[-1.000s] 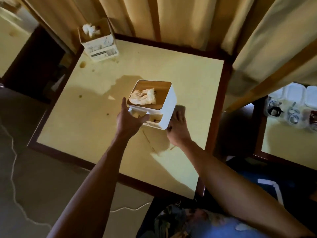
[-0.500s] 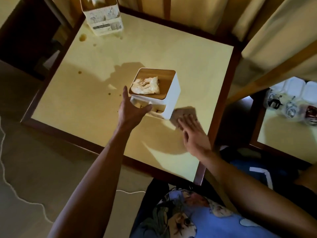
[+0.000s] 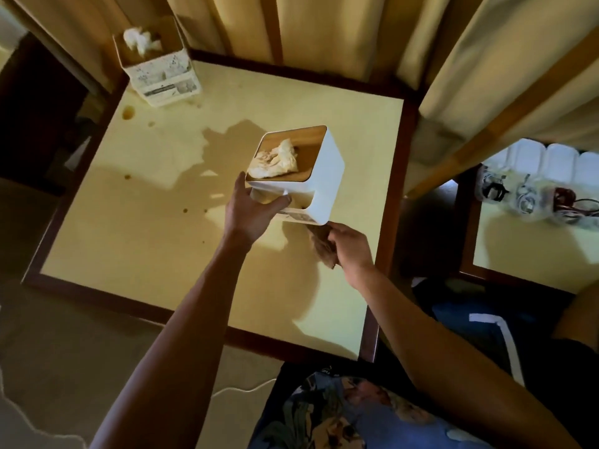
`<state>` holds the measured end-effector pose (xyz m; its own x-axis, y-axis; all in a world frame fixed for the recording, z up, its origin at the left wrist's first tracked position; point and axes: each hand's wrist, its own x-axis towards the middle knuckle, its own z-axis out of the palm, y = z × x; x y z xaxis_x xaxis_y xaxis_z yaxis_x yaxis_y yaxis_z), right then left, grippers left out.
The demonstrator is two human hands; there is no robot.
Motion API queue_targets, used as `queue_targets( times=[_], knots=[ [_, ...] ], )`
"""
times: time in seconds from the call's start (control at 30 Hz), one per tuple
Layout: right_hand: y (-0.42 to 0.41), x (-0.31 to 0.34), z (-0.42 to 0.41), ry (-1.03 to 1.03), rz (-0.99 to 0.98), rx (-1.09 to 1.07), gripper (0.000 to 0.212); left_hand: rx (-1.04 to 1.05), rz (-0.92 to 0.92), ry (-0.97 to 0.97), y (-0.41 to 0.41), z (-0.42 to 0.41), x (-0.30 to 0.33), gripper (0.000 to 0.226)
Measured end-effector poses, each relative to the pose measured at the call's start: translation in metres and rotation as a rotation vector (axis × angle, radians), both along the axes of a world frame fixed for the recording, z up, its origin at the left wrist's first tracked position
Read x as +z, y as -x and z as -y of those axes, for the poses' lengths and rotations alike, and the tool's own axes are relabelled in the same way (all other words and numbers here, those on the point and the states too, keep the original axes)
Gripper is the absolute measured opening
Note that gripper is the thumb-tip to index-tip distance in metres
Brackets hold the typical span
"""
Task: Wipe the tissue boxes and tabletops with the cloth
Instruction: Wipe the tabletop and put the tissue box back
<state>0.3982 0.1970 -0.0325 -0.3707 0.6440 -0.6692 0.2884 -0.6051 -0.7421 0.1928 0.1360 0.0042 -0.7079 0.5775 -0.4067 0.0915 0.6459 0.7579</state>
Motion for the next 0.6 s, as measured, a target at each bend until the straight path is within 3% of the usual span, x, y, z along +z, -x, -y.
queue_targets(
  times=[0.13, 0.2, 0.27, 0.37, 0.47, 0.6],
  knots=[
    [-0.010, 0.025, -0.044, 0.272, -0.048, -0.377, 0.029, -0.105, -0.119, -0.045, -0.018, -0.056, 0.013, 0.103],
    [-0.016, 0.030, -0.066, 0.280, -0.119, -0.484, 0.027, -0.150, -0.152, -0.049, -0.024, -0.091, 0.011, 0.106],
    [-0.023, 0.036, -0.095, 0.166, -0.068, -0.527, 0.029, -0.197, -0.184, -0.062, -0.031, -0.126, 0.011, 0.112],
    [-0.039, 0.044, -0.139, -0.098, 0.124, -0.464, 0.033, -0.267, -0.235, -0.088, -0.042, -0.173, 0.007, 0.117],
    [-0.041, 0.062, -0.177, -0.142, 0.082, -0.351, 0.032, -0.330, -0.276, -0.114, -0.047, -0.217, -0.001, 0.117],
    [-0.030, 0.040, -0.222, -0.225, 0.230, -0.223, 0.038, -0.360, -0.299, -0.130, -0.041, -0.262, -0.014, 0.117]
  ],
)
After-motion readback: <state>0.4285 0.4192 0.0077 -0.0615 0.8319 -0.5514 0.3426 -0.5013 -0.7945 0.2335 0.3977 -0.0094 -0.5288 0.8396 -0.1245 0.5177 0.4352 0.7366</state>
